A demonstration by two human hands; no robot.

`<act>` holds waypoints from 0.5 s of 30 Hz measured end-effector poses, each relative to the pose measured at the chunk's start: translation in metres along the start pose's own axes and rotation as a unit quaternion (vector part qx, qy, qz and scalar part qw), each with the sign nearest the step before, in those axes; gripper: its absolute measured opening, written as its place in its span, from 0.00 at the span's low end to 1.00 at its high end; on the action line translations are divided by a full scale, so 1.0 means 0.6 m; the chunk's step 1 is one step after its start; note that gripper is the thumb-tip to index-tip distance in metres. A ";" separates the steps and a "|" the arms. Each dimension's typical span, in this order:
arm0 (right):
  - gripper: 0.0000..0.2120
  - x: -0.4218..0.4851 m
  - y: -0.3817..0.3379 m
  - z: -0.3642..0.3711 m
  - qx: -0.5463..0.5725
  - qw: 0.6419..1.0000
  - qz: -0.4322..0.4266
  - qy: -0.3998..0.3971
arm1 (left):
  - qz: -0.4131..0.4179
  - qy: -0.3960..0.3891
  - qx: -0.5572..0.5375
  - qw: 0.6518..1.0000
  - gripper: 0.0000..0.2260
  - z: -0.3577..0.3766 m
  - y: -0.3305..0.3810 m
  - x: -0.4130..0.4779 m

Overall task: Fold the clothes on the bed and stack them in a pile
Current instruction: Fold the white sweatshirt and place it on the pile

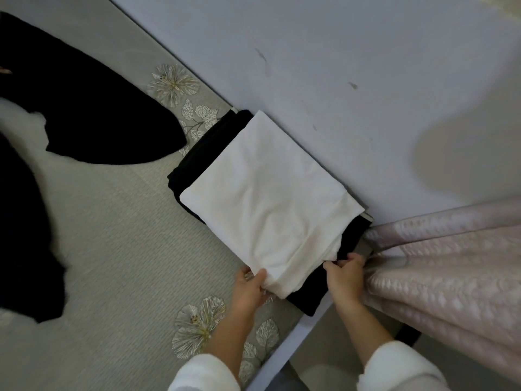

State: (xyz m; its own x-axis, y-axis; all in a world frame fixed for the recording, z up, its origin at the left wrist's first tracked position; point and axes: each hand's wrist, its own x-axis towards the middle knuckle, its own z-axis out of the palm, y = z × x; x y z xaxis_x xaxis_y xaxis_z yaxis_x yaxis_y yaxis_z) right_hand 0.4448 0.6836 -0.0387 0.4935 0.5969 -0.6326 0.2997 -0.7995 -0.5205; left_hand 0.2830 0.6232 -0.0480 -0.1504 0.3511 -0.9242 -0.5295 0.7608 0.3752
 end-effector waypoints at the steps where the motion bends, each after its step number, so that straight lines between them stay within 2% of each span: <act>1: 0.29 -0.004 0.000 0.001 -0.049 0.997 -0.058 0.031 | 0.035 0.033 0.044 0.998 0.25 0.001 -0.002 0.002; 2: 0.32 -0.011 -0.005 0.002 -0.096 0.984 -0.141 0.048 | 0.090 0.067 0.089 0.990 0.30 0.004 -0.001 -0.001; 3: 0.33 -0.016 -0.010 0.006 -0.147 0.962 -0.226 0.045 | 0.167 0.110 0.154 0.967 0.35 0.005 0.002 -0.005; 4: 0.33 -0.019 -0.015 0.011 -0.204 0.934 -0.292 0.021 | 0.253 0.151 0.245 0.924 0.37 0.006 0.005 -0.008; 5: 0.32 -0.021 -0.019 0.017 -0.262 0.906 -0.332 -0.018 | 0.331 0.170 0.347 0.861 0.36 0.002 0.004 -0.009; 6: 0.30 -0.023 -0.023 0.024 -0.320 0.880 -0.346 -0.062 | 0.380 0.159 0.431 0.803 0.35 -0.002 0.001 -0.009; 7: 0.30 -0.025 -0.025 0.031 -0.371 0.859 -0.339 -0.101 | 0.386 0.122 0.496 0.769 0.33 -0.007 -0.001 -0.008; 9: 0.29 -0.028 -0.029 0.042 -0.435 0.832 -0.314 -0.138 | 0.327 0.049 0.562 0.758 0.32 -0.023 -0.007 -0.006; 11: 0.29 -0.040 -0.039 0.051 -0.459 0.825 -0.308 -0.117 | 0.304 0.036 0.569 0.764 0.31 -0.046 -0.010 -0.010; 13: 0.28 -0.065 -0.049 0.065 -0.468 0.813 -0.335 -0.084 | 0.295 0.058 0.534 0.790 0.29 -0.075 -0.011 -0.022; 15: 0.27 -0.098 -0.053 0.087 -0.469 0.787 -0.391 -0.089 | 0.265 0.096 0.486 0.827 0.27 -0.118 -0.016 -0.032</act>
State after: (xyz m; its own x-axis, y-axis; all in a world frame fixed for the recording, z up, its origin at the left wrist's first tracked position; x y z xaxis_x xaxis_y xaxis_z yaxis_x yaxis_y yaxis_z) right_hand 0.3635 0.6773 -0.0150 -0.2382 0.8643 -0.4429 0.9671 0.1690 -0.1902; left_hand 0.2317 0.5706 -0.0386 -0.3260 0.7534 -0.5711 0.5609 0.6404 0.5246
